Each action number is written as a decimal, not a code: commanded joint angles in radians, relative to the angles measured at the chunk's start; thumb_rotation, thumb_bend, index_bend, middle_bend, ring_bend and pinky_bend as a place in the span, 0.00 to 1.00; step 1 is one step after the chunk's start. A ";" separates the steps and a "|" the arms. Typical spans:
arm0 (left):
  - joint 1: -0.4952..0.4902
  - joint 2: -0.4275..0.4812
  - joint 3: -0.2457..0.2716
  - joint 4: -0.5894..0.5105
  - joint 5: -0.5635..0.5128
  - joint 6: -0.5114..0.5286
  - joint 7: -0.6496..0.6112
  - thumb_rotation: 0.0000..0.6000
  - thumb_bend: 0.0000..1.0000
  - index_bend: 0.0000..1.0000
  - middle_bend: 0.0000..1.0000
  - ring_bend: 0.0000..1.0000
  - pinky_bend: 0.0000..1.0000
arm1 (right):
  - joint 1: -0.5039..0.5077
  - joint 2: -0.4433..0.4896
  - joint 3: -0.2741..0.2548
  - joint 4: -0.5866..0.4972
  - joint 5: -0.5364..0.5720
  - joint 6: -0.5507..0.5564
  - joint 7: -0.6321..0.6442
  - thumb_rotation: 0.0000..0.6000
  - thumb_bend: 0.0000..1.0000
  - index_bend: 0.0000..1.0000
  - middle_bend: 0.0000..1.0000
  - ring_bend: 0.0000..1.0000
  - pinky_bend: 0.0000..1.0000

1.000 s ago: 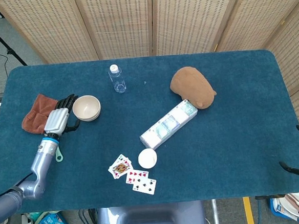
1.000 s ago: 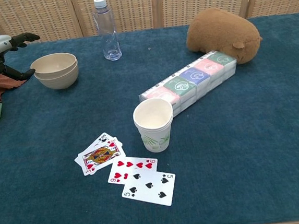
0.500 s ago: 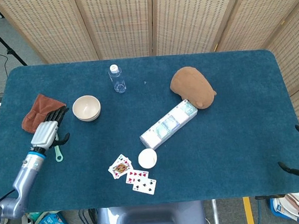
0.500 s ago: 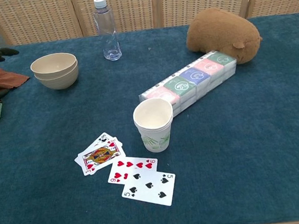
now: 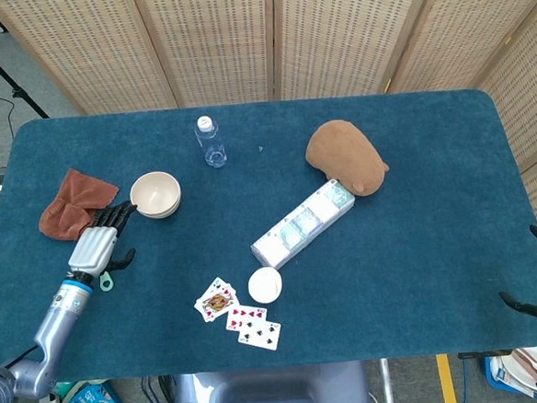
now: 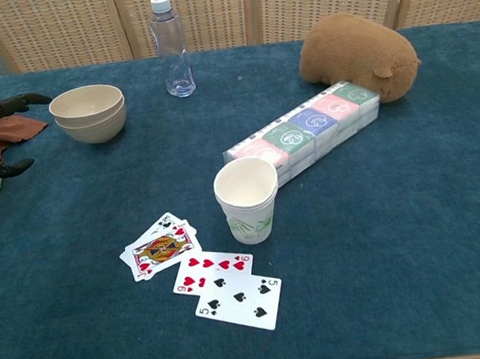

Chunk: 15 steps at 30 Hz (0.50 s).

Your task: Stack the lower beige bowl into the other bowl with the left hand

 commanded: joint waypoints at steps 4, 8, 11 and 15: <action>-0.013 -0.036 0.007 0.035 -0.019 -0.048 0.019 1.00 0.41 0.00 0.00 0.00 0.00 | 0.005 -0.006 -0.002 0.005 0.002 -0.010 -0.008 1.00 0.00 0.00 0.00 0.00 0.00; -0.014 -0.043 0.011 0.046 -0.020 -0.061 0.001 1.00 0.41 0.00 0.00 0.00 0.00 | 0.006 -0.008 -0.003 0.005 0.003 -0.012 -0.011 1.00 0.00 0.00 0.00 0.00 0.00; -0.013 -0.048 0.011 0.059 -0.019 -0.061 -0.001 1.00 0.41 0.00 0.00 0.00 0.00 | 0.006 -0.008 -0.003 0.004 0.003 -0.011 -0.013 1.00 0.00 0.00 0.00 0.00 0.00; -0.011 -0.045 0.007 0.058 -0.011 -0.045 -0.019 1.00 0.41 0.00 0.00 0.00 0.00 | 0.006 -0.007 -0.002 0.002 0.002 -0.010 -0.013 1.00 0.00 0.00 0.00 0.00 0.00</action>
